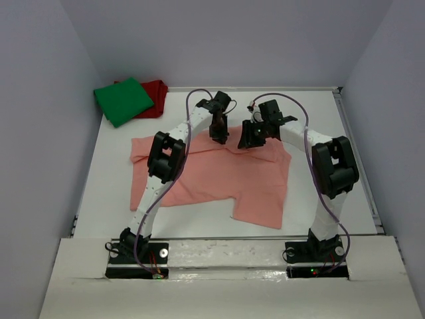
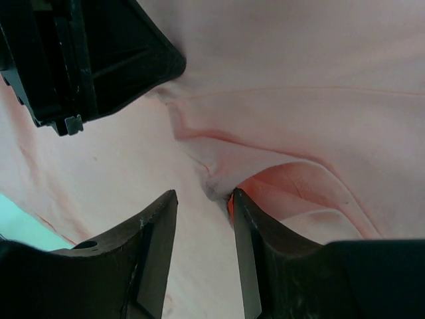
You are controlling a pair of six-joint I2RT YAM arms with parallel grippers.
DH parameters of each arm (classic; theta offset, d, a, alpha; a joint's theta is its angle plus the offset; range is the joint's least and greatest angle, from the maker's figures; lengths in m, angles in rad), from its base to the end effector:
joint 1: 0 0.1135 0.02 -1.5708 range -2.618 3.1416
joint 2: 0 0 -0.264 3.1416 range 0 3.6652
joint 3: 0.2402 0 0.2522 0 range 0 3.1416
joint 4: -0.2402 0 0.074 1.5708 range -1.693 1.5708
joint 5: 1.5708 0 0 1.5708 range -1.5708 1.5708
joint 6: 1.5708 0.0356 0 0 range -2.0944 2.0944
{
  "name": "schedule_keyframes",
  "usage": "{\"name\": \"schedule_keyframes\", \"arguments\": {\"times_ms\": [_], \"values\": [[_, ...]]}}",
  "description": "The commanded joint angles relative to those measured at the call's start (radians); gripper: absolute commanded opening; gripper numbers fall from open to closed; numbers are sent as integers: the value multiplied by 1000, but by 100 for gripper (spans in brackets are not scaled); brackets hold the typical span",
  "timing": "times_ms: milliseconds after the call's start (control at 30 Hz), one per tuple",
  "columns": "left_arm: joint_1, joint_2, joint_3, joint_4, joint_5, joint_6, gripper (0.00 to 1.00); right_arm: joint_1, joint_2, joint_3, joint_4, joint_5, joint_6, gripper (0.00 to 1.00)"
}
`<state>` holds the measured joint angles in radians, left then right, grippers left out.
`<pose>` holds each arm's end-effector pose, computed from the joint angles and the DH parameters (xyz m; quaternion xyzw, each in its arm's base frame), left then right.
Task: Fold and stack the t-shirts
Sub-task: Fold the flattened tshirt in 1/3 of the way
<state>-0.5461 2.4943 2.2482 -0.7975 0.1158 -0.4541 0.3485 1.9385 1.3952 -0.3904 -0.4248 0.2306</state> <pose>0.4575 -0.2828 0.1767 0.0594 0.9621 -0.1738 0.2015 0.3887 0.1568 0.1990 -0.1206 0.9228 0.2793 0.2362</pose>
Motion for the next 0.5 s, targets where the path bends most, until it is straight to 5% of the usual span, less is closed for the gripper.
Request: {"name": "schedule_keyframes", "arguments": {"times_ms": [0, 33, 67, 133, 467], "values": [[12, -12, 1, -32, 8, 15, 26, 10, 26, 47, 39, 11, -24, 43], [11, -12, 1, -34, 10, 15, 26, 10, 33, 47, 39, 9, -25, 39], [14, -11, 1, -35, 12, 17, 26, 10, 40, 47, 39, 8, -24, 21], [15, -11, 2, -35, 12, 18, 26, 10, 45, 50, 36, 9, -20, 3], [28, -8, 7, -43, 10, 22, 26, 10, -21, 44, -47, -31, 91, 0]]}}
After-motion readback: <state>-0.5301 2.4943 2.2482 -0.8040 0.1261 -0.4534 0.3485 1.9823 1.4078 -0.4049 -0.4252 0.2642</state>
